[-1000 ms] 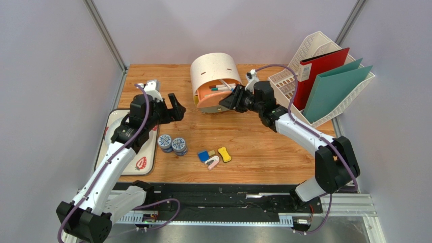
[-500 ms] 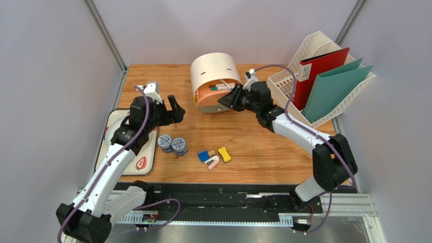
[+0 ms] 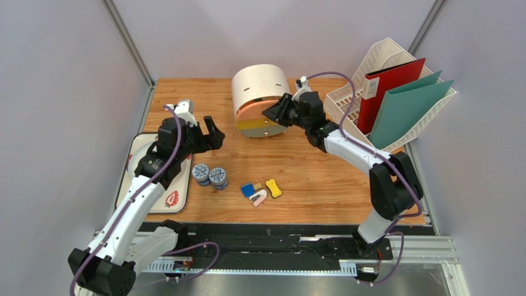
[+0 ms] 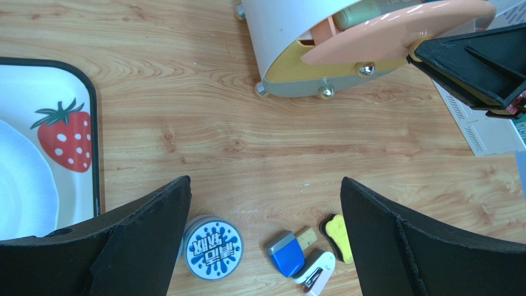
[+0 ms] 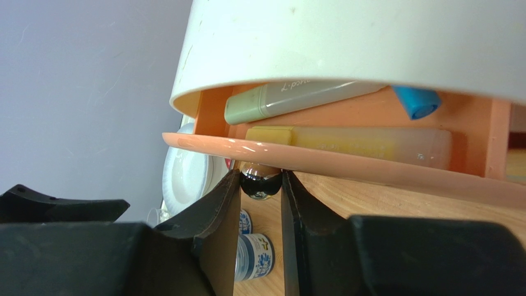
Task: Organize the desk
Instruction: Close the drawer in the storage box.
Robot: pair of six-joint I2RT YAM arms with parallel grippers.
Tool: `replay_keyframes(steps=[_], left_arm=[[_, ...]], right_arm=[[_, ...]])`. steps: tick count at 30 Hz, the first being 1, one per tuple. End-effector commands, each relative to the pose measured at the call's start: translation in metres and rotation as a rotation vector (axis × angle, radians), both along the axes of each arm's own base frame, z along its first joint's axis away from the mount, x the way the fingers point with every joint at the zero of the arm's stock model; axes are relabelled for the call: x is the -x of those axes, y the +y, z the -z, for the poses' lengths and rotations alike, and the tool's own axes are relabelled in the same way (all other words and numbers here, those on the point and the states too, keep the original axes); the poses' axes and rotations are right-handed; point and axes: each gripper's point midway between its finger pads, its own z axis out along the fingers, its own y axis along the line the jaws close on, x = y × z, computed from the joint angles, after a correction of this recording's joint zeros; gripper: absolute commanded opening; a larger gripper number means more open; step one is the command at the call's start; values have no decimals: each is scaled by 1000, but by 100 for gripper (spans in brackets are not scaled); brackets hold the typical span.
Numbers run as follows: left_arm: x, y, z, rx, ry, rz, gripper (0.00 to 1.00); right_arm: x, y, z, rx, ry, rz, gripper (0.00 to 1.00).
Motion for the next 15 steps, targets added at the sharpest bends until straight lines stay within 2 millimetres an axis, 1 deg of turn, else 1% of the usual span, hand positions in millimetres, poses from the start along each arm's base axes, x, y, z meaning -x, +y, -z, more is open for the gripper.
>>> replay_keyframes(steps=[1, 7, 10, 15], left_arm=[[-1, 6, -5, -2, -24, -28, 99], [-2, 6, -4, -3, -21, -26, 99], [-2, 6, -3, -3, -21, -26, 99], [-2, 6, -3, -3, -20, -26, 99]], right_arm=[[-21, 7, -30, -42, -92, 36, 29], [-29, 10, -23, -22, -96, 39, 30], [-32, 11, -16, -7, -92, 38, 31], [-37, 9, -10, 15, -95, 51, 33]])
